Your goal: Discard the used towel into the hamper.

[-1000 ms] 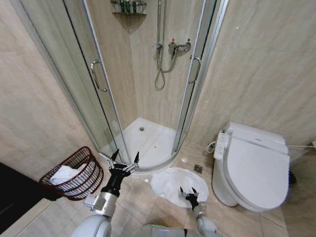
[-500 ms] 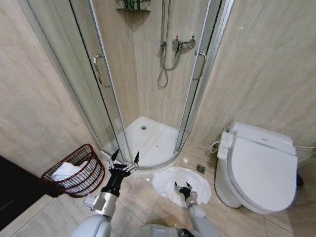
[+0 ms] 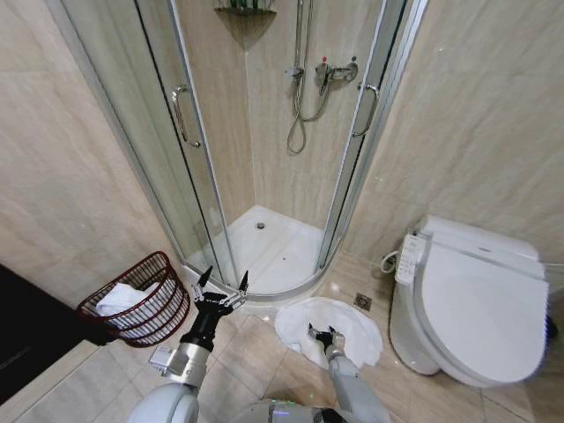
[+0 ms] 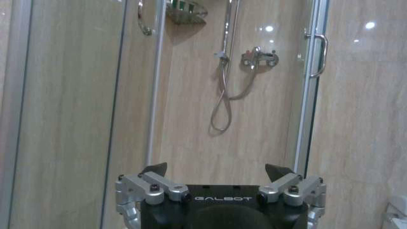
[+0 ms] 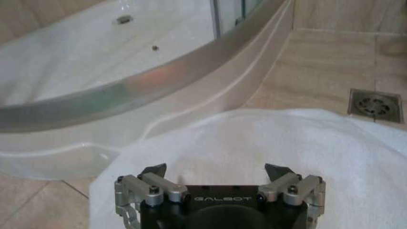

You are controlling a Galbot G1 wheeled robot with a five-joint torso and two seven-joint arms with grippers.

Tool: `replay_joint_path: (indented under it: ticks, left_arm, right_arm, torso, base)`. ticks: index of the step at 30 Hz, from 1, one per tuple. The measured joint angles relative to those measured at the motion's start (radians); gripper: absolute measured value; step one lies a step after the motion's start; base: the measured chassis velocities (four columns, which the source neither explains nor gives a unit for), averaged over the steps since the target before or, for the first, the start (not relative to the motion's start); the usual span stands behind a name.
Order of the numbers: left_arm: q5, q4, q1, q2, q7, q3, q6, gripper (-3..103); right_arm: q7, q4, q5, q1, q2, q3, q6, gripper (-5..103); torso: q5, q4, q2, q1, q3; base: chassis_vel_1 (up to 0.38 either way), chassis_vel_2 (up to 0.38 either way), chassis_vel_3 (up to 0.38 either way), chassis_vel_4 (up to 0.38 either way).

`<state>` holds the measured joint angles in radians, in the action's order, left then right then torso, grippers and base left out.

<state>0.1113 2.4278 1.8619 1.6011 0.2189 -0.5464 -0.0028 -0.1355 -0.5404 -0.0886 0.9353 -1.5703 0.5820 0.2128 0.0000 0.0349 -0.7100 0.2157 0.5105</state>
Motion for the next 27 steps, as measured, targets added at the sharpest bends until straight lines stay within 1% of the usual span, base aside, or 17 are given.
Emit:
replay_joint_path:
  ticks: [1,4,5,7,11,12,14,15,17,21,27]
  left_arm:
    - [0.000,0.000,0.000,0.000,0.000,0.000,0.000,100]
    - [0.000,0.000,0.000,0.000,0.000,0.000,0.000,100]
    - [0.000,0.000,0.000,0.000,0.000,0.000,0.000,100]
    - [0.000,0.000,0.000,0.000,0.000,0.000,0.000,100]
    - [0.000,0.000,0.000,0.000,0.000,0.000,0.000,100]
    - [0.000,0.000,0.000,0.000,0.000,0.000,0.000,100]
    - [0.000,0.000,0.000,0.000,0.000,0.000,0.000,100]
    - [0.000,0.000,0.000,0.000,0.000,0.000,0.000,100]
    - [0.000,0.000,0.000,0.000,0.000,0.000,0.000,100]
    - [0.000,0.000,0.000,0.000,0.000,0.000,0.000,100]
    - [0.000,0.000,0.000,0.000,0.000,0.000,0.000,100]
  right_arm:
    - [0.000,0.000,0.000,0.000,0.000,0.000,0.000,100]
    - [-0.017,0.090,0.052,-0.037,0.001,0.031,0.069,100]
    - [-0.017,0.090,0.052,-0.037,0.001,0.031,0.069,100]
    - [-0.025,0.122,0.094,-0.049,0.005,0.044,0.102,100]
    - [-0.029,0.137,0.102,-0.054,0.010,0.046,0.111,100]
    - [-0.030,0.153,0.106,-0.063,0.013,0.047,0.123,100]
    - [-0.030,0.213,0.132,-0.097,0.019,0.054,0.182,100]
    - [-0.030,0.213,0.132,-0.097,0.019,0.054,0.182,100]
    - [-0.025,0.257,0.154,-0.121,0.028,0.058,0.217,100]
    - [-0.017,0.261,0.158,-0.122,0.040,0.057,0.222,100]
    - [0.025,0.261,0.161,-0.120,0.050,0.058,0.215,100]
  torso:
    - [0.0000,0.0000,0.000,0.000,0.000]
    - [0.0000,-0.0001,0.017,-0.007,-0.010]
    - [0.0000,-0.0001,0.017,-0.007,-0.010]
    - [0.0000,0.0000,0.028,-0.012,-0.017]
    - [0.0001,-0.0001,0.042,-0.017,-0.025]
    - [0.0001,-0.0001,0.049,-0.020,-0.029]
    - [0.0001,0.0000,0.061,-0.025,-0.036]
    - [0.0001,0.0000,0.061,-0.025,-0.036]
    - [0.0001,0.0001,0.072,-0.029,-0.043]
    - [0.0001,0.0000,0.087,-0.036,-0.051]
    - [0.0002,-0.0001,0.110,-0.045,-0.064]
  base:
    - [0.000,0.000,0.000,0.000]
    - [0.000,0.000,0.000,0.000]
    - [0.000,0.000,0.000,0.000]
    - [0.000,0.000,0.000,0.000]
    - [0.000,0.000,0.000,0.000]
    - [0.000,0.000,0.000,0.000]
    - [0.000,0.000,0.000,0.000]
    - [0.000,0.000,0.000,0.000]
    - [0.000,0.000,0.000,0.000]
    - [0.000,0.000,0.000,0.000]
    - [0.000,0.000,0.000,0.000]
